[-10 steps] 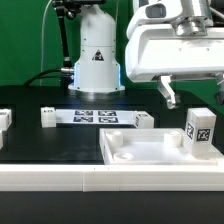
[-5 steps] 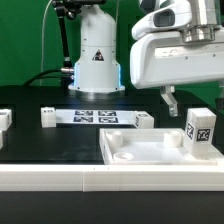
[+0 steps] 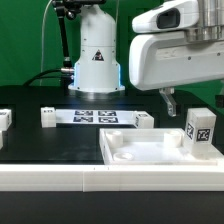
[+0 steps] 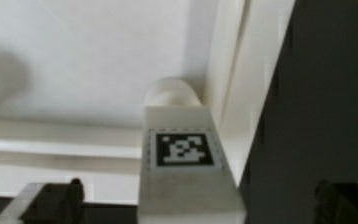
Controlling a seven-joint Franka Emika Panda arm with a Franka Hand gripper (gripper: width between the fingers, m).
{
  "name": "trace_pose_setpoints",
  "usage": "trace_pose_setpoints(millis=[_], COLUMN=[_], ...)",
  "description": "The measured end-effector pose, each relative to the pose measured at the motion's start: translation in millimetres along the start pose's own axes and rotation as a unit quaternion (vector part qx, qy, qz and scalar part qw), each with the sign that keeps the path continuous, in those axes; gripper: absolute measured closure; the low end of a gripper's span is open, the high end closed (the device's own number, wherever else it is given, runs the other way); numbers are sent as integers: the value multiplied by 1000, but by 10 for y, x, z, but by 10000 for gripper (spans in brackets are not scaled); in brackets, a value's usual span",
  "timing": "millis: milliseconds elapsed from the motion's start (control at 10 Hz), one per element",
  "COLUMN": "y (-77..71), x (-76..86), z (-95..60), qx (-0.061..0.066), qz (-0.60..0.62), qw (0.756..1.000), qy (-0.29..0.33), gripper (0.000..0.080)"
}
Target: Assemble one leg
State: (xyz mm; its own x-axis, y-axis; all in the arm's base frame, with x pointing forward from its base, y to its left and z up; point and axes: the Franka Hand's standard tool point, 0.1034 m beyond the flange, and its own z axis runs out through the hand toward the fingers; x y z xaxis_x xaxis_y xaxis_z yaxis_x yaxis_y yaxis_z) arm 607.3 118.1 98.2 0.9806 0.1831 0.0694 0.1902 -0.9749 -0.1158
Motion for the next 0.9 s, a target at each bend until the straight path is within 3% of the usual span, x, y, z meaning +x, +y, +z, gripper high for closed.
trace_pose_setpoints(millis=[600, 900], y=[27, 57], x=[14, 134], z=[82, 45], qx=[-6, -4], qz=[8, 12], qw=[1000, 1000], qy=[18, 18], gripper=[151, 151])
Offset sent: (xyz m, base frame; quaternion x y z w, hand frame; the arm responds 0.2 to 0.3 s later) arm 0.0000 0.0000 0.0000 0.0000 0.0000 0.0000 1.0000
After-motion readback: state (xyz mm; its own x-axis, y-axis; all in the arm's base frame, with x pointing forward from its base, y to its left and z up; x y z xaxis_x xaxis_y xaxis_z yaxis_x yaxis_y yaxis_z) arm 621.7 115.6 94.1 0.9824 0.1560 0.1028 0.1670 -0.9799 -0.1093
